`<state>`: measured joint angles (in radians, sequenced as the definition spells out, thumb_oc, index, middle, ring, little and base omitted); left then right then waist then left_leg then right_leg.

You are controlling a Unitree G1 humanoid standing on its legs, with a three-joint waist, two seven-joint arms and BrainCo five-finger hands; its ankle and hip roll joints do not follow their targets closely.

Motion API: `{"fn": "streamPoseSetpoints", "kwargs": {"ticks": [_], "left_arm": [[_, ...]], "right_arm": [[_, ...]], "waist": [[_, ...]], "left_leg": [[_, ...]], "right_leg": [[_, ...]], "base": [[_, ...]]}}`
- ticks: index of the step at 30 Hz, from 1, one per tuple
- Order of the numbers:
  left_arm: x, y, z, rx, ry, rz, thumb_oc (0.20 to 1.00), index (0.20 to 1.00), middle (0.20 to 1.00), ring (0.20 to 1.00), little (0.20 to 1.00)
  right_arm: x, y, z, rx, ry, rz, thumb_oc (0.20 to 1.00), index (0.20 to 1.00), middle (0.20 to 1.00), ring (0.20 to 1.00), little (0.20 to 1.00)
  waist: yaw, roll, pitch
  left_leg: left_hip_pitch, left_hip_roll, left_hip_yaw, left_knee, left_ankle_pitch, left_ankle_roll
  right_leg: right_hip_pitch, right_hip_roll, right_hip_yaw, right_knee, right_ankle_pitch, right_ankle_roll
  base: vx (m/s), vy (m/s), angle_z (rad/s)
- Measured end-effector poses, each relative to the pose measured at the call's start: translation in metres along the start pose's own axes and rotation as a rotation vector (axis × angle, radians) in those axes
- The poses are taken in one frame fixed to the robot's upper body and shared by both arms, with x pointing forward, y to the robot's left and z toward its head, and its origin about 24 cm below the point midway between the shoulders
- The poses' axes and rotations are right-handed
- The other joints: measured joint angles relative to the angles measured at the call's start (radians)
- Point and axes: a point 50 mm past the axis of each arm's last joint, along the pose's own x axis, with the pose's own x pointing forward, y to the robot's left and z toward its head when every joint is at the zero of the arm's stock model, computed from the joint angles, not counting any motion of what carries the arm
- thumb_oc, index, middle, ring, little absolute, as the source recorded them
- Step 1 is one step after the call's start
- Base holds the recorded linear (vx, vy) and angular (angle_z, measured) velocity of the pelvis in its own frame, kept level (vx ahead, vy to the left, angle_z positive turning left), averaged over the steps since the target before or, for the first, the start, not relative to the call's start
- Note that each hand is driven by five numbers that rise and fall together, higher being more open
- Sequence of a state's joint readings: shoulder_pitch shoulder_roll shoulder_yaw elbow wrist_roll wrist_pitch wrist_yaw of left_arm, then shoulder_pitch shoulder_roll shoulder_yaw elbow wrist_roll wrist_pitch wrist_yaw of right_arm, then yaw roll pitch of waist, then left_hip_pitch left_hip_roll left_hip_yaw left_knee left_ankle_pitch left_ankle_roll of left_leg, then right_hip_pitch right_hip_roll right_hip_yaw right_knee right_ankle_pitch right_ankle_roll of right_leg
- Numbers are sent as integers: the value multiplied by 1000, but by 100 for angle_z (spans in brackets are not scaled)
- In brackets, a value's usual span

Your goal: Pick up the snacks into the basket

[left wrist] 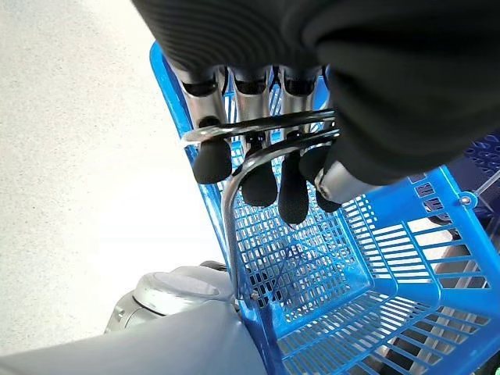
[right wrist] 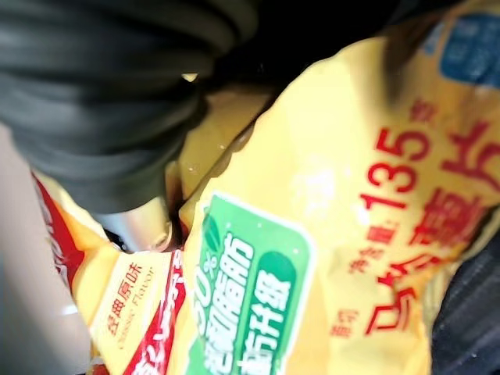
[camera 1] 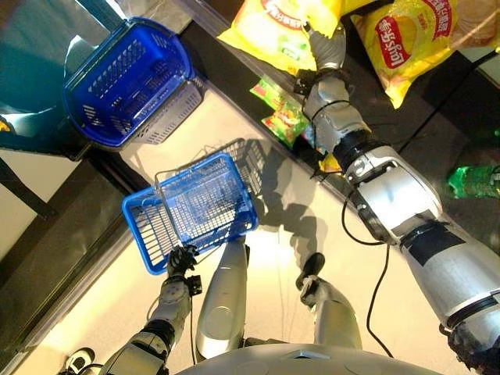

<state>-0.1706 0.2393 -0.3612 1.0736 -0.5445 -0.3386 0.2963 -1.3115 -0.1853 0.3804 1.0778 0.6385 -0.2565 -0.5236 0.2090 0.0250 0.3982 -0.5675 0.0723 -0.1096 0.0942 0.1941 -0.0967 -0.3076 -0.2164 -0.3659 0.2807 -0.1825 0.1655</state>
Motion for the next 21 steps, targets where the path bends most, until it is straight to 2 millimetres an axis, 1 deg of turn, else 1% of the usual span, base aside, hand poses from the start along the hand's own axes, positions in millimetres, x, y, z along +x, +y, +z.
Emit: {"fn": "streamPoseSetpoints", "kwargs": {"ticks": [2,5,7,10,12,13,17,19,21], "left_arm": [[0,0,0,-2,-1,0,200,200,200,200,200],[-1,-1,1,-25,-4,-2,200,200,200,200,200],[-1,-1,1,-35,-7,-1,200,200,200,200,200],[-2,1,2,-40,-16,-2,200,200,200,200,200],[-4,1,3,-59,-26,-3,200,200,200,200,200],[-5,0,6,-68,-42,-15,200,200,200,200,200],[-6,-4,13,-84,-76,-39,200,200,200,200,200],[-10,-2,21,-97,-126,-78,200,200,200,200,200],[-16,3,29,-97,-179,-108,200,200,200,200,200]], "right_arm": [[-5,-4,-8,15,12,-12,200,200,200,200,200],[-16,-10,-14,37,-21,-2,200,200,200,200,200],[-20,-14,-18,28,-26,-7,200,200,200,200,200],[-30,-24,-21,32,-59,1,200,200,200,200,200],[-33,-32,-24,15,-73,-1,200,200,200,200,200],[-35,-38,-24,-2,-87,-2,200,200,200,200,200],[-42,-45,-22,-12,-123,18,200,200,200,200,200],[-58,-48,-15,3,-189,116,200,200,200,200,200],[-71,-51,-14,-4,-227,189,200,200,200,200,200]], "waist": [[-2,0,0],[-3,0,0],[-15,0,0],[-45,0,0],[-58,0,0],[-57,0,0],[-66,0,0],[-85,-1,1],[-87,-2,1]], "left_leg": [[6,1,2,1,0,0],[11,4,14,1,1,1],[16,7,23,0,2,2],[19,8,25,1,3,4],[28,7,30,0,4,5],[33,7,36,-1,4,5],[45,10,50,-2,4,6],[54,11,50,-4,5,6],[62,11,53,-5,5,7]], "right_leg": [[1,0,5,3,0,0],[-3,-1,16,6,0,0],[-7,-1,26,16,0,0],[-11,-3,32,22,0,0],[-9,-5,38,27,0,0],[-9,-6,44,32,0,0],[-9,-8,56,36,0,0],[-3,-8,58,36,0,0],[1,-9,58,36,0,0]], "base": [[-36,-10,-5],[-23,-14,-8],[-30,-28,-12],[-34,-34,-5],[-29,-16,-8],[-19,-9,-12],[-20,-20,-8],[-7,-24,0],[-10,-46,-4]]}}
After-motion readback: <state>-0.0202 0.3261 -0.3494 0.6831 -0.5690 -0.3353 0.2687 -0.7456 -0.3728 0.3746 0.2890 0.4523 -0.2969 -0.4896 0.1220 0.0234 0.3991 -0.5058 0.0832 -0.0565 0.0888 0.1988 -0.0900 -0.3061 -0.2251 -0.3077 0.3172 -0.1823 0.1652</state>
